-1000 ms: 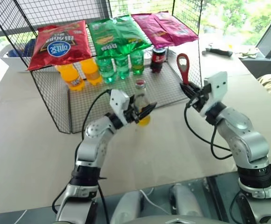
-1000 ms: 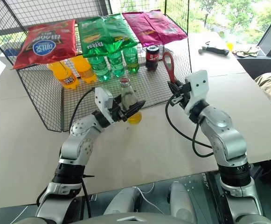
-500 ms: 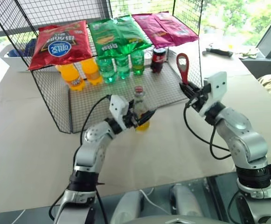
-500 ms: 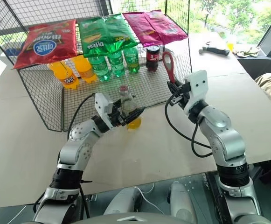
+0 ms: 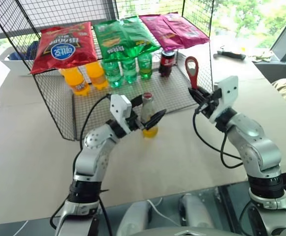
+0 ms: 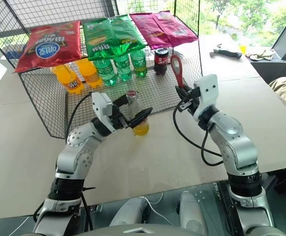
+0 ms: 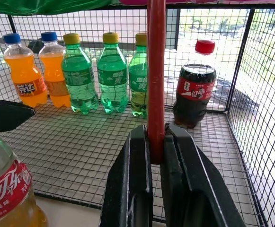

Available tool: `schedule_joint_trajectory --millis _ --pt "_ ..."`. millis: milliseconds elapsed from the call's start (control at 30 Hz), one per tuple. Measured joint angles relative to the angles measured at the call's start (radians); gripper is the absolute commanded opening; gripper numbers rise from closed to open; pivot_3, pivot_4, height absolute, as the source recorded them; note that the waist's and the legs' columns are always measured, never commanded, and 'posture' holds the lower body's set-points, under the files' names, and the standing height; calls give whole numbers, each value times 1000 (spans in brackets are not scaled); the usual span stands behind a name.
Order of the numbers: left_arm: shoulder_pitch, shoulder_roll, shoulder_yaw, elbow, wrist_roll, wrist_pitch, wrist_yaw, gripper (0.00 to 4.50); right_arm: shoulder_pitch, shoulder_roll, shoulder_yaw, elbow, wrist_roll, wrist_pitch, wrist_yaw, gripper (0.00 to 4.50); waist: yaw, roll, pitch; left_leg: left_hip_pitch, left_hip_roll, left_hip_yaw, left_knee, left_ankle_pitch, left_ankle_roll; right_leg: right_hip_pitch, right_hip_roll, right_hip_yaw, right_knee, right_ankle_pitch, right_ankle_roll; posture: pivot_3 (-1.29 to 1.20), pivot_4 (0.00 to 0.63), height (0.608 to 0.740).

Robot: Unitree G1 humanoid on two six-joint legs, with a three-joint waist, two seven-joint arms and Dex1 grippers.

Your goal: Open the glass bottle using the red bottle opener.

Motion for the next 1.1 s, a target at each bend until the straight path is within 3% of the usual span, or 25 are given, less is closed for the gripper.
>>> schedule_joint_trajectory --millis 467,567,633,700,967,1100 --pt "17 -1 -10 -7 -9 -18 -40 4413 0 3 0 18 -3 0 5 0 0 0 0 0 0 0 0 0 0 0 0 0 0 0 0 0 150 740" --pt "20 -1 -10 -7 -11 -27 -47 3547 -2 -1 4 19 -13 0 15 0 0 0 0 0 0 0 0 0 0 0 0 0 0 0 0 0 150 740" --pt "20 -2 -9 -7 -12 -32 -48 2566 -10 -11 23 21 -38 -5 28 0 -1 0 0 0 0 0 0 0 0 0 0 0 0 0 0 0 150 740" --pt "16 -4 0 -10 -12 -46 -45 1924 -17 -25 57 22 -72 -24 44 0 -1 0 0 0 0 0 0 0 0 0 0 0 0 0 0 0 150 740" --pt "20 -6 2 -15 -19 -63 -39 1739 -11 14 191 21 -163 -86 65 0 1 0 -1 0 0 0 0 0 0 0 0 1 0 0 0 0 150 740" --pt "25 -2 -1 -22 -15 -64 -34 1738 -11 8 285 40 -353 -277 34 0 0 0 -1 1 -1 1 0 0 0 0 0 0 0 0 0 0 150 740"
